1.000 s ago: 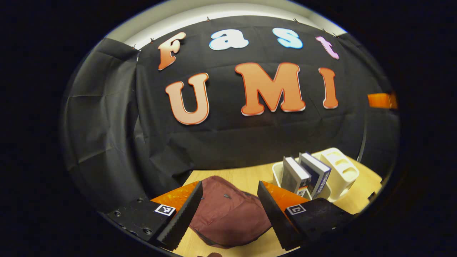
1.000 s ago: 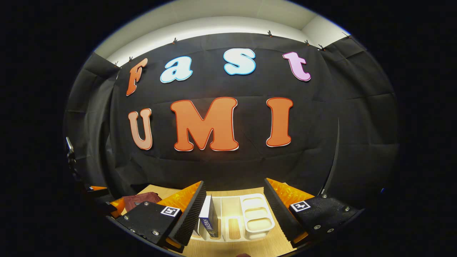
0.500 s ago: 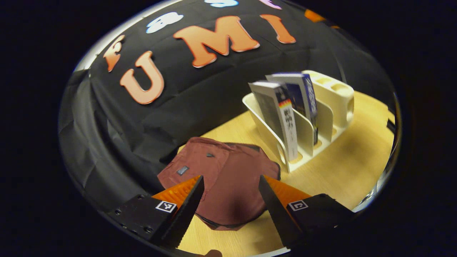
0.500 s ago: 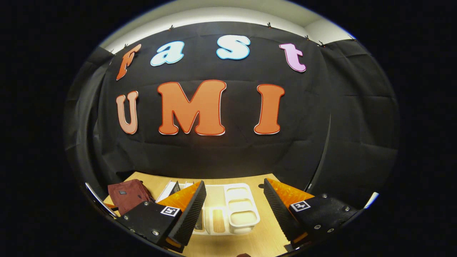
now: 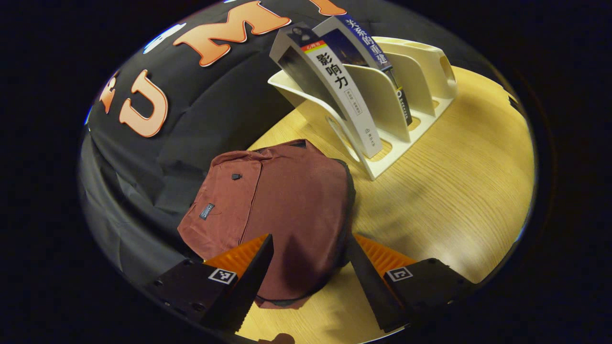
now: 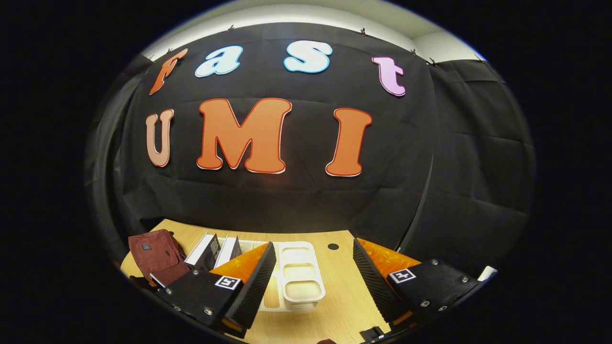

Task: Open the schoolbag, grab two books from the bookshelf and put them into the schoolbag.

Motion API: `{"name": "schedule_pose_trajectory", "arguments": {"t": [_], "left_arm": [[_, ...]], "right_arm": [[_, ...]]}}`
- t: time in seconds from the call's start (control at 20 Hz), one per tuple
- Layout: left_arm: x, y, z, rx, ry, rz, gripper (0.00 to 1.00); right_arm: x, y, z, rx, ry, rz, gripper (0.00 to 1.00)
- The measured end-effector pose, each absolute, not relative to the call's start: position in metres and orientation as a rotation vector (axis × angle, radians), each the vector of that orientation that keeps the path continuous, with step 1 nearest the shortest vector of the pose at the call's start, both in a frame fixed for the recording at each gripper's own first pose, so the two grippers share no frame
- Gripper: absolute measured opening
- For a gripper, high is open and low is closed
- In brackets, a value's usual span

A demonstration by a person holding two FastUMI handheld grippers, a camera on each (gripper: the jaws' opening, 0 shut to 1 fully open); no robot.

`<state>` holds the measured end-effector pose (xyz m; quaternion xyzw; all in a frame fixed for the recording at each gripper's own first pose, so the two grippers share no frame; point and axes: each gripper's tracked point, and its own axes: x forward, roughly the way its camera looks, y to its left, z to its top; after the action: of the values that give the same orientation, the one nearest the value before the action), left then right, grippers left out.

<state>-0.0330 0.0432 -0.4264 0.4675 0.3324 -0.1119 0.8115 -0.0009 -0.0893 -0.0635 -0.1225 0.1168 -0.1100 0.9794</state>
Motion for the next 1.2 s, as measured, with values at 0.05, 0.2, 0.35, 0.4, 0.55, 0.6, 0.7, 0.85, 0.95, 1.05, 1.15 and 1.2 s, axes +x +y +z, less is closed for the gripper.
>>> {"name": "schedule_pose_trajectory", "arguments": {"t": [0.05,0.2,0.35,0.4,0.55,0.6,0.7,0.85,0.95,1.05,1.15,1.2], "left_arm": [[-0.031,0.047,-0.429,0.995,0.731,-0.229,0.98],[-0.023,0.042,-0.432,0.978,0.741,-0.241,0.98],[-0.024,0.041,-0.437,0.966,0.761,-0.276,0.96],[-0.027,0.037,-0.44,0.961,0.776,-0.291,0.94],[-0.031,0.033,-0.443,0.997,0.794,-0.335,0.61],[-0.031,0.031,-0.443,1.014,0.797,-0.341,0.57],[-0.031,0.03,-0.445,1.057,0.805,-0.353,0.49],[-0.031,0.032,-0.445,1.048,0.862,-0.327,0.35],[-0.029,0.034,-0.443,0.968,0.887,-0.286,0.3],[-0.026,0.036,-0.444,0.944,0.914,-0.291,0.18],[-0.028,0.035,-0.44,0.969,0.935,-0.319,0.12],[-0.026,0.035,-0.438,0.967,0.931,-0.333,0.1]], "right_arm": [[0.0,-0.091,-0.066,-0.248,0.244,-0.222,0.96],[0.004,-0.089,-0.07,-0.246,0.259,-0.213,0.96],[0.009,-0.084,-0.075,-0.243,0.266,-0.198,0.96],[0.01,-0.082,-0.077,-0.242,0.27,-0.192,0.96],[0.012,-0.078,-0.079,-0.244,0.272,-0.179,0.96],[0.012,-0.078,-0.078,-0.244,0.271,-0.175,0.96],[0.012,-0.079,-0.079,-0.241,0.269,-0.173,0.96],[0.01,-0.079,-0.078,-0.214,0.272,-0.169,0.96],[0.009,-0.082,-0.079,-0.193,0.272,-0.171,0.96],[0.009,-0.082,-0.08,-0.189,0.279,-0.169,0.96],[0.008,-0.083,-0.08,-0.182,0.278,-0.167,0.96],[0.007,-0.082,-0.079,-0.173,0.276,-0.168,0.96]]}}
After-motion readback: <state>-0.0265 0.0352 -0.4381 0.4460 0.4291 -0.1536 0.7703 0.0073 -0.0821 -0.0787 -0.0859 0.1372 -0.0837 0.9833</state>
